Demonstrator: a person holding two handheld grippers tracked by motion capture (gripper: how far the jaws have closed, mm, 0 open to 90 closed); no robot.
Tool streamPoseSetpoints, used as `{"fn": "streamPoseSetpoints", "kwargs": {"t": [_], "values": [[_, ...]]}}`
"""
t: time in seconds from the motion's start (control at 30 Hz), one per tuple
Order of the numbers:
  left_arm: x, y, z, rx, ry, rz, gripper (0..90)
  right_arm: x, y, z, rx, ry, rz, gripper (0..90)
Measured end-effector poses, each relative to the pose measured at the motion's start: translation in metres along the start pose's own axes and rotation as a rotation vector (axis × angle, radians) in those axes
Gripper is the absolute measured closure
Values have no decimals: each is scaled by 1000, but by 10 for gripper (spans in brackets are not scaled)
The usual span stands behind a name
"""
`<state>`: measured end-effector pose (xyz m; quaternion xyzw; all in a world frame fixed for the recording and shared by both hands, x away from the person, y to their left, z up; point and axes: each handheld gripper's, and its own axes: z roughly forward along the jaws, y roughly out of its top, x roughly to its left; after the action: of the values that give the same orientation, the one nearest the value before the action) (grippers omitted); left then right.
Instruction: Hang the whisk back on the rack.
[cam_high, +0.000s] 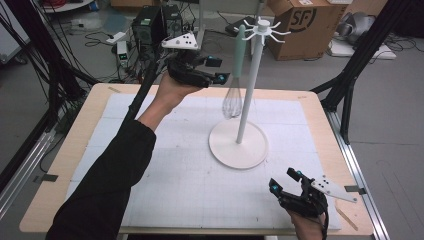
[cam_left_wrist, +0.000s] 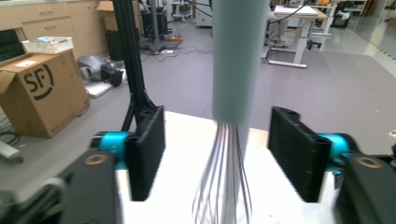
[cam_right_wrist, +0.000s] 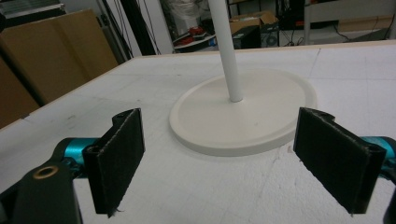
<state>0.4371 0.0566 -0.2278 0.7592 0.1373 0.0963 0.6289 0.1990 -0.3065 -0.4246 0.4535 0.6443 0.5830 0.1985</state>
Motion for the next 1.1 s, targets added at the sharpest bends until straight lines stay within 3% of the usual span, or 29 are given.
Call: {"fn": "streamPoseSetpoints", "kwargs": {"t": [0.1, 0.17, 0.3, 0.43, 0.57, 0.7, 0.8, 1.1], "values": [[-6, -17, -8, -68, 1, -24, 324, 1, 0, 1, 1, 4, -6, 154], [-9, -29, -13, -78, 14, -27, 295, 3, 0, 2, 5, 7, -6, 154], [-16, -64, -28, -116, 17, -83, 263, 5, 0, 3, 7, 9, -14, 154], [-32, -97, -46, -169, 23, -104, 249, 6, 0, 5, 5, 13, -14, 154], [-49, -123, -62, -172, 33, -104, 245, 6, 0, 8, 2, 15, -12, 154], [-62, -142, -82, -191, 58, -115, 235, 7, -1, 12, 8, 20, -13, 154], [-72, -155, -97, -191, 83, -102, 234, 9, -1, 16, 13, 25, -19, 154], [-85, -178, -132, -197, 137, -118, 222, 16, 1, 27, 24, 38, -33, 154]]}}
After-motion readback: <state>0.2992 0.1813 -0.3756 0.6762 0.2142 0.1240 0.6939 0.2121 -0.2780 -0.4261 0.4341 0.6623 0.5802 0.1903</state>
